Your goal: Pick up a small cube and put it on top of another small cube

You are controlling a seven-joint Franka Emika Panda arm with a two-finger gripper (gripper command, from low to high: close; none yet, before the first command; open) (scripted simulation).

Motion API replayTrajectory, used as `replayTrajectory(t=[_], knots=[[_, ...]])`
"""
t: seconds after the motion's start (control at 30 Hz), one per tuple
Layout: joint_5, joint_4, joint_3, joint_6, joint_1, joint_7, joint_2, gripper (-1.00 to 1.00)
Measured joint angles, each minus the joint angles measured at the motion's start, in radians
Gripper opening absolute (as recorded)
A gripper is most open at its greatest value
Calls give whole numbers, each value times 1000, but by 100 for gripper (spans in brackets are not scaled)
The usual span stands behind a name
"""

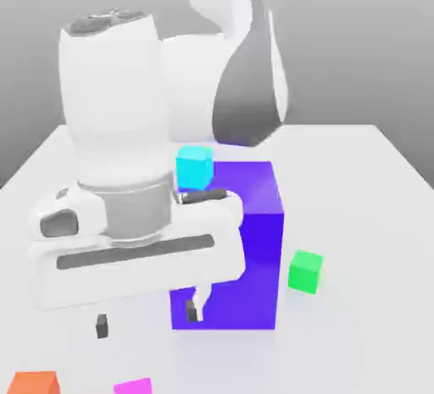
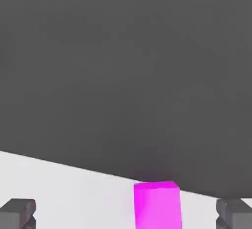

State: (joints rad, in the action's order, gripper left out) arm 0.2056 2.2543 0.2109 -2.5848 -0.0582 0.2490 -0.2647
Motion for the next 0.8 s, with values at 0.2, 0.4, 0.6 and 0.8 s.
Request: replayTrajectory(t=[0.2,0.4,0.6,0.8], knots=[[-1,-23,-16,-106,35,-52,-207,0],[19,-38,-39,-154,54,-68,-273,-100],[-13,-17,-10,-88,32,-45,-187,-100],[-94,60,-69,2,-26,-197,10,-100]])
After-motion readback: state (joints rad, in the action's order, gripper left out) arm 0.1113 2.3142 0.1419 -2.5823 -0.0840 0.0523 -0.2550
